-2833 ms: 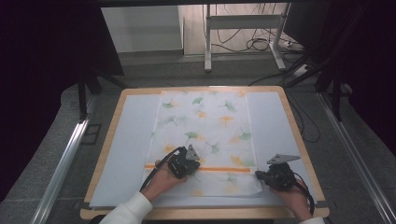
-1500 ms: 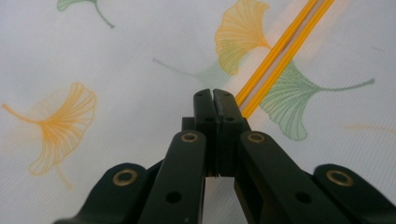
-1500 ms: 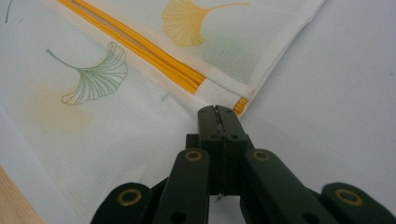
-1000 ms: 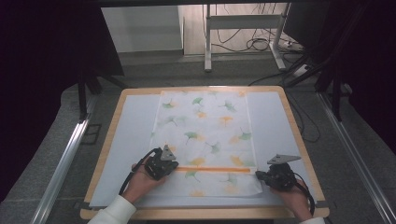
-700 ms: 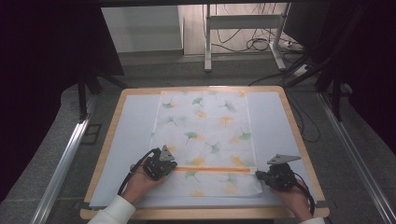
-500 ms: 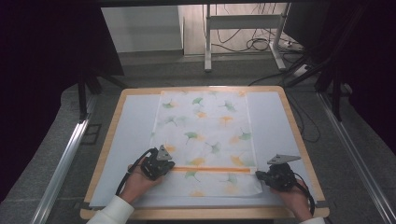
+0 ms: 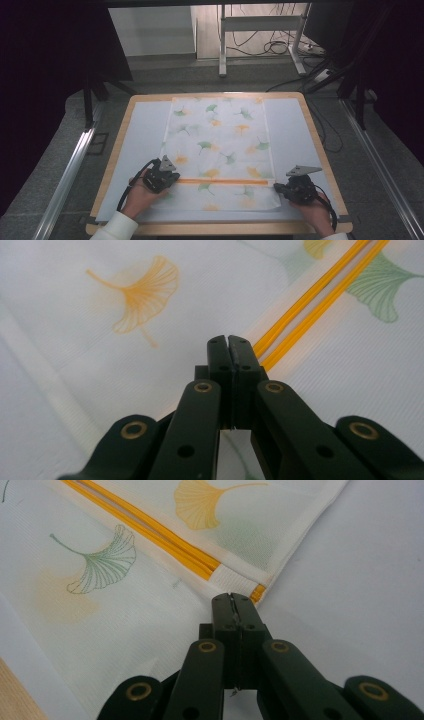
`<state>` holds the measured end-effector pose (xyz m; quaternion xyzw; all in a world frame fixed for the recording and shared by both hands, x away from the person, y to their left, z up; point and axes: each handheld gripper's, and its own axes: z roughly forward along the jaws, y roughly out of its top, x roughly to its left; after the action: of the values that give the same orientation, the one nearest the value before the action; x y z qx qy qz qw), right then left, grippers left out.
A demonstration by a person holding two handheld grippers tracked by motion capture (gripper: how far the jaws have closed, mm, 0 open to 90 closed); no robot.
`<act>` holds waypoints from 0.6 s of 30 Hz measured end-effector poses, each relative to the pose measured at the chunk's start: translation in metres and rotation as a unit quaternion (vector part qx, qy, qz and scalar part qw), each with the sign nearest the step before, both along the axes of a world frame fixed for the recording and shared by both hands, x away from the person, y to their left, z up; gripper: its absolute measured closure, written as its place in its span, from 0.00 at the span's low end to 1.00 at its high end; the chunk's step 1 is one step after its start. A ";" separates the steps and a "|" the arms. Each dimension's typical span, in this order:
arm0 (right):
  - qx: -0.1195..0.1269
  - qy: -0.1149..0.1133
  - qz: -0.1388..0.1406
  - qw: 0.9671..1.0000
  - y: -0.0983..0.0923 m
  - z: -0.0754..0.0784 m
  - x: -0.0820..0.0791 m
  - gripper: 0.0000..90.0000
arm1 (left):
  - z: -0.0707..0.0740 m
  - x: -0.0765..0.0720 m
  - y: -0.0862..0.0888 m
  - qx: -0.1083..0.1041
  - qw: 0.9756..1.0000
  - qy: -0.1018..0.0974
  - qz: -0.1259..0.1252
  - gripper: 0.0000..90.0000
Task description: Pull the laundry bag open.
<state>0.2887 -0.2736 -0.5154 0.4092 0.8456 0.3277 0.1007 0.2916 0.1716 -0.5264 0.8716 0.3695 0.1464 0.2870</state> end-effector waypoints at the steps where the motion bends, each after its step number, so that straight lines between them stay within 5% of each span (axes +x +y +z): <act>1: -0.001 0.000 0.000 1.000 0.000 0.000 0.000 0.99 | 0.000 0.000 0.002 0.000 1.000 0.000 0.003 1.00; 18: -0.001 -0.001 0.001 1.000 0.000 0.000 0.000 0.99 | 0.000 -0.002 0.027 0.005 1.000 0.004 0.029 1.00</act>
<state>0.2888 -0.2738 -0.5153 0.4080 0.8463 0.3273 0.1013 0.2894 0.1982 -0.5268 0.8627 0.3947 0.1529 0.2768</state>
